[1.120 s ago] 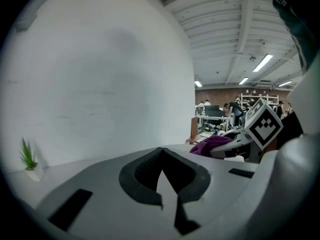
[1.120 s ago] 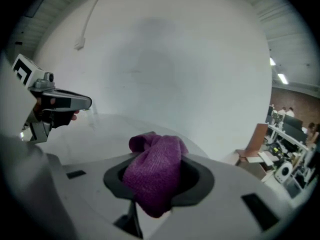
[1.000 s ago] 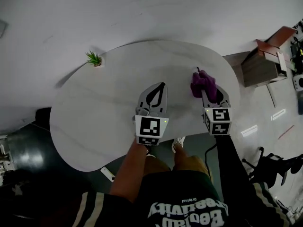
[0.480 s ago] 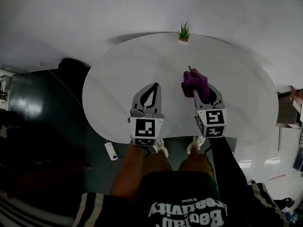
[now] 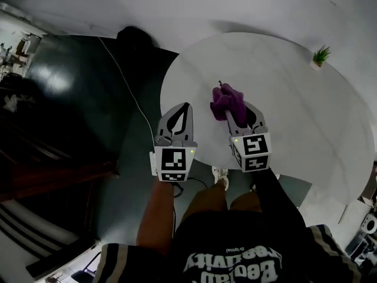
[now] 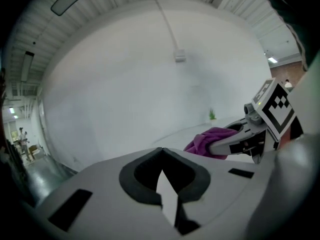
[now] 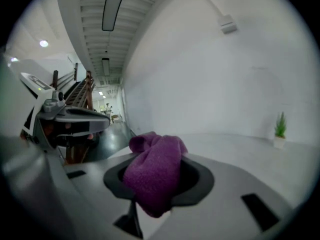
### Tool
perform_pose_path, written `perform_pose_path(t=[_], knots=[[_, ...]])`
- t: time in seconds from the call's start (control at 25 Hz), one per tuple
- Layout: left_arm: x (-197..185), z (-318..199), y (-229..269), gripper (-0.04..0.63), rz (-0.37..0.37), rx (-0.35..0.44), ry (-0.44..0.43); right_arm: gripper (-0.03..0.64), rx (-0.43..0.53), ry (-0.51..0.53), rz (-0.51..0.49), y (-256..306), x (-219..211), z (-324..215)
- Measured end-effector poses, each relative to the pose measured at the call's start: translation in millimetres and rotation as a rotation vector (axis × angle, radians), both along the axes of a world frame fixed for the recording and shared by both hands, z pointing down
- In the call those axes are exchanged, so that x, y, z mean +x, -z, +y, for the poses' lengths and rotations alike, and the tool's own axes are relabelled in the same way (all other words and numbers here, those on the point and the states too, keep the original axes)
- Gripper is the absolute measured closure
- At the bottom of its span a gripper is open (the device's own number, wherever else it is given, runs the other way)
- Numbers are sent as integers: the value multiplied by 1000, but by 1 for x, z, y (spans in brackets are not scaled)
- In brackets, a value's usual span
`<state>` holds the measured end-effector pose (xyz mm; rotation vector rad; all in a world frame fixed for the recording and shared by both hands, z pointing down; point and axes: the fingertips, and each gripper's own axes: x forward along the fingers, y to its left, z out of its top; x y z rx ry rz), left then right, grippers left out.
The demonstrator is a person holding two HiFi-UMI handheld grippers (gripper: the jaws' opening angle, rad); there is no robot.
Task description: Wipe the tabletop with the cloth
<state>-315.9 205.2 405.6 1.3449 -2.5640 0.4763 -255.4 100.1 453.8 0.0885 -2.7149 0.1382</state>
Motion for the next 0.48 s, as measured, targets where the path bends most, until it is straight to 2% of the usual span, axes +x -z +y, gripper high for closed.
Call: perform_pose_path(t=[0.12,0.28,0.48], knots=[[-23,60,-6,595,7,-12,100,479,-24,103,-2,-6,-36,65],[-37,122,-7,595,19,-13,210,479,-17,247,3,-9,-63,142],[-34,144,-23,595,40,-15,278,479,-26,385,87,-50,-61,185]])
